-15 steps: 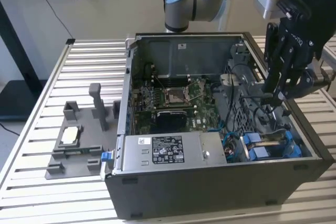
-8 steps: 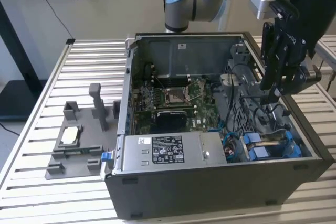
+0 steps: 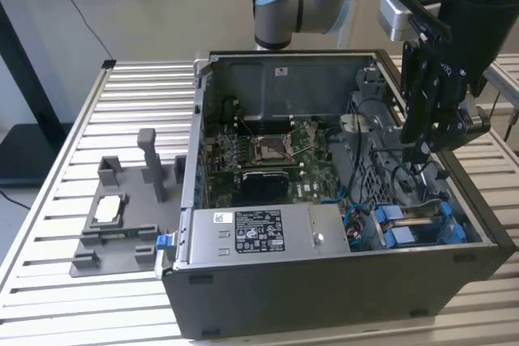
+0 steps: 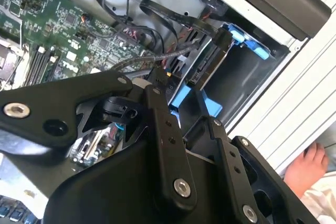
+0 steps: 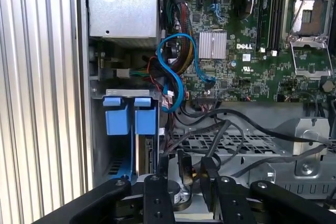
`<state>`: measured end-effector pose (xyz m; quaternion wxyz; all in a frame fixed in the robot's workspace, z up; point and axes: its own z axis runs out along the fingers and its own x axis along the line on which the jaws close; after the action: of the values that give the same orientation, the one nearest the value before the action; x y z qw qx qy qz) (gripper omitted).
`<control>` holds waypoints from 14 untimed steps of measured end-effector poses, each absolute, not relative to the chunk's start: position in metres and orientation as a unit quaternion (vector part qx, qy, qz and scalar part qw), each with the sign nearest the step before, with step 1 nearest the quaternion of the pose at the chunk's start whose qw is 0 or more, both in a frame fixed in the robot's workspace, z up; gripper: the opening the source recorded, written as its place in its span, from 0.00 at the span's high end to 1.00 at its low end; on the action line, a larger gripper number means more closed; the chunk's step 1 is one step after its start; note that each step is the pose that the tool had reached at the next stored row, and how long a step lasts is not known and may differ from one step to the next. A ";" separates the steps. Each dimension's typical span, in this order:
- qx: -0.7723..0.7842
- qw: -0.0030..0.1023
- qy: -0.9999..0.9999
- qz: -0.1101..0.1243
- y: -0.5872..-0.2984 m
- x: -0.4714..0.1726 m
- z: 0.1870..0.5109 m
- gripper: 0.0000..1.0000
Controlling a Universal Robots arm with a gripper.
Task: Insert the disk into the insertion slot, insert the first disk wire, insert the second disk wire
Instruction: 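Insert the first disk wire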
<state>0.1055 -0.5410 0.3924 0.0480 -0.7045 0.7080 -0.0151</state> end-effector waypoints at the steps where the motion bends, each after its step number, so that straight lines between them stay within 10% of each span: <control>1: -0.704 0.048 0.708 -0.015 -0.541 0.106 0.392 0.62; 14: -0.704 0.048 0.708 -0.015 -0.541 0.105 0.392 0.81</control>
<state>0.1055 -0.5410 0.3925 0.0478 -0.7044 0.7080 -0.0153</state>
